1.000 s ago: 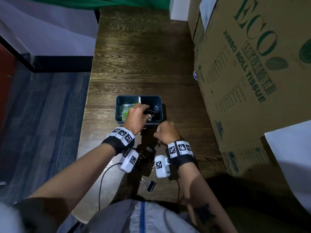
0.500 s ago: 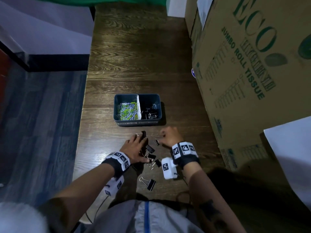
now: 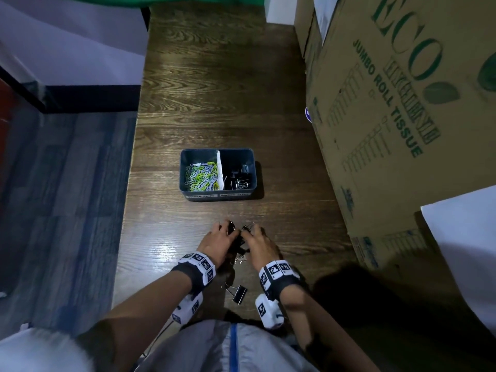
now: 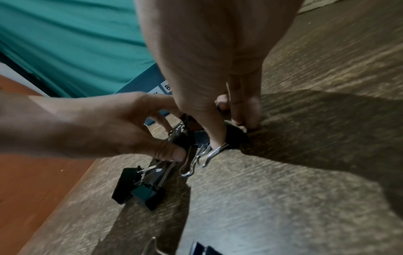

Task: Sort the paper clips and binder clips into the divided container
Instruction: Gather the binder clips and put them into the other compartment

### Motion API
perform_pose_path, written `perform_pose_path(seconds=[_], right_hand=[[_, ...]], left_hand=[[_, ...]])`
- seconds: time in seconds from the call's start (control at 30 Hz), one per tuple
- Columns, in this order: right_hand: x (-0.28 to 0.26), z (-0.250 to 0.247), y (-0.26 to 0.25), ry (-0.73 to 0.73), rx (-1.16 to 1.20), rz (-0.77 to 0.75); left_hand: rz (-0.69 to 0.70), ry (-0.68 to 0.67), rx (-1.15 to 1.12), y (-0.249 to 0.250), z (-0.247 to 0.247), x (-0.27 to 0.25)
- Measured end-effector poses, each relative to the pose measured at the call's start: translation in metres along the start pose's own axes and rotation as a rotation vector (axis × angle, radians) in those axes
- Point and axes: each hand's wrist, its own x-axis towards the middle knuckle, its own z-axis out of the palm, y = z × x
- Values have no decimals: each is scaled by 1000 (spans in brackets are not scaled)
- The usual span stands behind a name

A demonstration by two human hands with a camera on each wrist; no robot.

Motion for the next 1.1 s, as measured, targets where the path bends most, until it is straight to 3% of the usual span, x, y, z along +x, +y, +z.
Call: perform_pose_path(seconds=[0.27, 0.5, 0.63, 0.8, 0.9, 1.0, 1.1], right_hand=[[2, -5, -7, 10, 20, 167], [12, -27, -5, -2, 319, 443], [29, -67, -8, 51, 429, 363], [54, -131, -31, 363, 571, 192], [65, -151, -36, 461, 615, 180], [63, -140, -25, 451, 582, 284], [56, -102, -9, 278, 517, 374]], left_hand=[[-39, 68, -166, -7, -7, -5], [-79, 100, -241, -12, -16, -10], [-95, 104, -312, -18, -16, -12], [-70, 97, -337, -20, -17, -17], [-57, 119, -427, -20, -30, -19], [-43, 207, -501, -18, -63, -12], [-31, 337, -547, -16, -112, 8]])
